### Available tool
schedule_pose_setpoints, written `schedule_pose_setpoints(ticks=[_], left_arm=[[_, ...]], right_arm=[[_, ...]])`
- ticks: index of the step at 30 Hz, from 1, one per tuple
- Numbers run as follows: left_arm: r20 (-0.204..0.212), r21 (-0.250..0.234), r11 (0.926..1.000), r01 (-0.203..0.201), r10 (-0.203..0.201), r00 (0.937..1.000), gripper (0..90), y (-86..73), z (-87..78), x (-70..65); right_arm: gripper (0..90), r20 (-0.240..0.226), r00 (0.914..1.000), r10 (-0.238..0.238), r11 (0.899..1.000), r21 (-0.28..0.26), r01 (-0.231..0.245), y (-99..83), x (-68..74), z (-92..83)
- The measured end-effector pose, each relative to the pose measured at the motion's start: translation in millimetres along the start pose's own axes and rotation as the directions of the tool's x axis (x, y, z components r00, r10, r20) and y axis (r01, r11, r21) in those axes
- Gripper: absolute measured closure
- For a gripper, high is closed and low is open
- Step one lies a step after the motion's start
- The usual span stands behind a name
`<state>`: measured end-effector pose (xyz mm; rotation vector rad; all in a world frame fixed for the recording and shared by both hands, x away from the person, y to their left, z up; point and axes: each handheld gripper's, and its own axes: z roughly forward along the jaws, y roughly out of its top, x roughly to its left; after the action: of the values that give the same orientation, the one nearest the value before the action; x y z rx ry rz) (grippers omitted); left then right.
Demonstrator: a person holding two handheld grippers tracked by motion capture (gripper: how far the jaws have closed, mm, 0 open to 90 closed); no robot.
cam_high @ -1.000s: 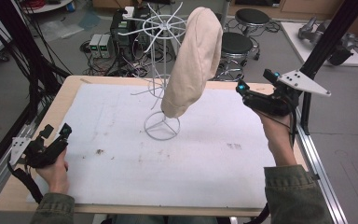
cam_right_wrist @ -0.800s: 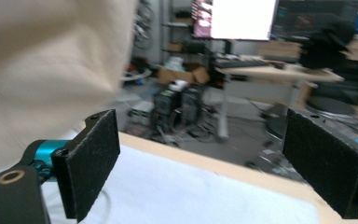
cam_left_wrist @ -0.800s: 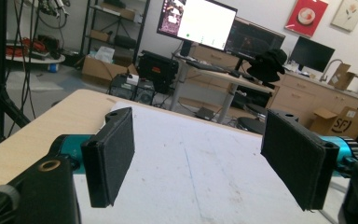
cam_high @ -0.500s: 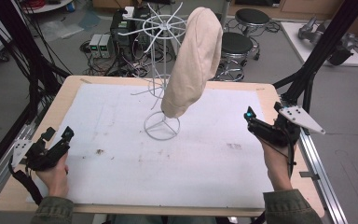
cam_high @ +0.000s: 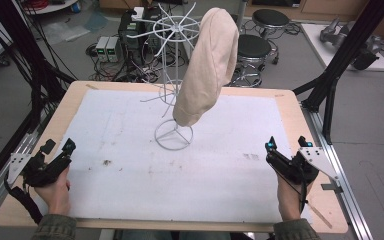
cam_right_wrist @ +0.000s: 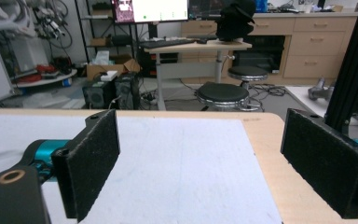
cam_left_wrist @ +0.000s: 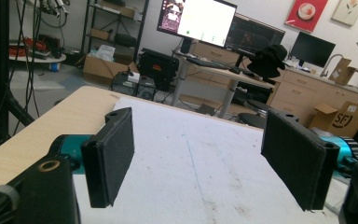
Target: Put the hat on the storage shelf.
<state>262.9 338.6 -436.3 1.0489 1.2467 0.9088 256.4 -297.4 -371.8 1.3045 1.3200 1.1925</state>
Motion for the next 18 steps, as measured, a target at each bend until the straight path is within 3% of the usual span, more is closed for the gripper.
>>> schedule_pose_setpoints(ticks=[4,7,18], left_arm=[[0.006,0.002,1.0,0.0,0.0,1.0,25.8,-0.6,1.0,-1.2],[0.008,0.005,1.0,-0.002,0.002,1.0,25.8,-0.8,1.1,-1.6],[0.009,0.007,1.0,0.001,-0.001,1.0,25.8,-1.8,2.5,-1.0]], right_arm=[[10.7,0.023,0.9996,-0.015,1.0,0.011,0.015,-12.5,-1.3,2.1],[10.7,0.042,0.9991,-0.001,1.0,0.01,0.0,-22.3,-1.4,3.1],[10.7,0.047,0.9988,0.012,0.997,0.078,-0.016,-51.4,-6.0,12.2]])
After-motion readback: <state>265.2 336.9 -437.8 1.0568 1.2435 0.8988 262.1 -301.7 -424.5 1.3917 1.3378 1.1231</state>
